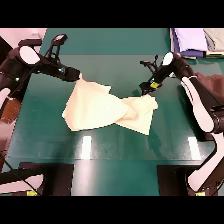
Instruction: Fold the shirts.
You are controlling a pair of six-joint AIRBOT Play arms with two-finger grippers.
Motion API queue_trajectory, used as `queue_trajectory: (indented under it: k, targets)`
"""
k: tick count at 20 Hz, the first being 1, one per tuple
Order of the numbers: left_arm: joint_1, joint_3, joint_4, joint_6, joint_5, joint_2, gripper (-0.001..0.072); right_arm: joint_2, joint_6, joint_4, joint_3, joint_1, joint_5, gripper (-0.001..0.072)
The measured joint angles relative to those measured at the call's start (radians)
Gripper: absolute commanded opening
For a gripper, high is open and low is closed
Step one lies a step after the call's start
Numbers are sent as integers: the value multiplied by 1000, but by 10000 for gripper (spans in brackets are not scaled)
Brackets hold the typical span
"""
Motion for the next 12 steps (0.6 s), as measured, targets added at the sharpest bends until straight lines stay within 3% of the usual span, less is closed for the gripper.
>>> queue_trajectory:
  k: [6,12]
  targets:
    - [0,24,52,-1,51,233,26,201,0,-68,107,-40,10,17]
    - [0,226,70,-23,62,495,26,558,10,-83,185,-94,-27,16]
